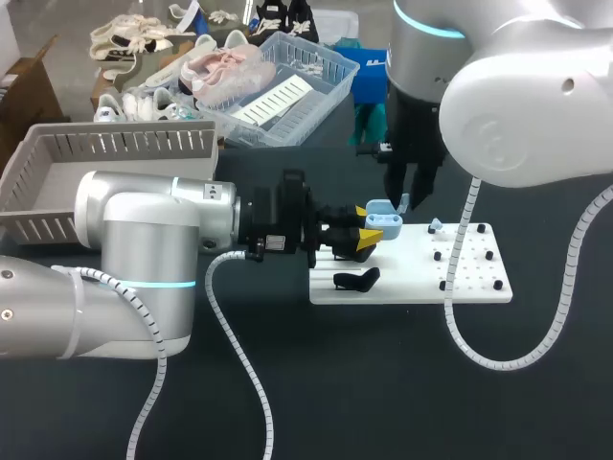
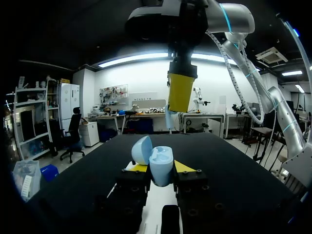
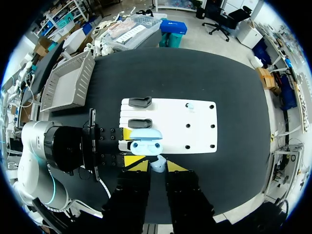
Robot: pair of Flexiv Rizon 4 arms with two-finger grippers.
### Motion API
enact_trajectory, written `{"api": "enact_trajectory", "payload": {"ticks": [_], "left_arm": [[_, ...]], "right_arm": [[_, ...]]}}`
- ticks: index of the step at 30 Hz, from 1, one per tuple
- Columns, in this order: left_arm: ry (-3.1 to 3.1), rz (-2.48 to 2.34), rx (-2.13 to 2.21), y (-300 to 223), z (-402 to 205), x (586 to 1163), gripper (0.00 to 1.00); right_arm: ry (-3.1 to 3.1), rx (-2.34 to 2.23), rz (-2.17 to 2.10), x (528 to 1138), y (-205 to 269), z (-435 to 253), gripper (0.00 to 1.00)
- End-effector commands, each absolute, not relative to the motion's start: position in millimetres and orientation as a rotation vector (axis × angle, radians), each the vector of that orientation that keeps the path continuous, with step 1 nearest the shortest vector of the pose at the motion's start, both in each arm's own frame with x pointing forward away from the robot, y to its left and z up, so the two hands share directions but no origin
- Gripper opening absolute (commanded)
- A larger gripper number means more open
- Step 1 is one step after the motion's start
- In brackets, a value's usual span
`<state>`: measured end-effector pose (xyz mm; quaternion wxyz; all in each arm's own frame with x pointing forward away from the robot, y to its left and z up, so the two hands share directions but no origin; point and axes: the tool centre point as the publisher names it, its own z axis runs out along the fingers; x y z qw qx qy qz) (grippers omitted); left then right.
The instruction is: Pick up each earbud case from the left stands, insert the matching earbuds, close the lid, and place the case in the box.
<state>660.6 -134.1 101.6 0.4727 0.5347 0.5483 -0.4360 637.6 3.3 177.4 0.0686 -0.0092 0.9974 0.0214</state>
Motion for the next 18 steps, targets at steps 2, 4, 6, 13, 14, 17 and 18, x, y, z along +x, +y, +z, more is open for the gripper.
{"api": "enact_trajectory", "payload": {"ticks": [2, 4, 6, 13, 14, 17, 18], "left_arm": [[1.341, -1.066, 1.306, -134, 101, 660, 0.00], [1.341, -1.066, 1.306, -134, 101, 660, 0.00], [1.341, -1.066, 1.306, -134, 101, 660, 0.00], [1.341, -1.066, 1.306, -134, 101, 660, 0.00], [1.341, -1.066, 1.306, -134, 101, 660, 0.00], [1.341, -1.066, 1.306, -134, 101, 660, 0.00], [1.341, -1.066, 1.306, -134, 101, 660, 0.00]], "right_arm": [[3.003, -0.027, 0.063, 637, 3, 178, 0.00], [3.003, -0.027, 0.063, 637, 3, 178, 0.00], [3.003, -0.027, 0.063, 637, 3, 178, 0.00], [2.982, 0.153, 0.081, 640, 5, 185, 0.00], [2.985, 0.196, 0.089, 640, 5, 187, 0.00], [2.985, 0.303, 0.072, 639, 7, 188, 0.00], [2.985, 0.309, 0.067, 639, 7, 188, 0.00]]}}
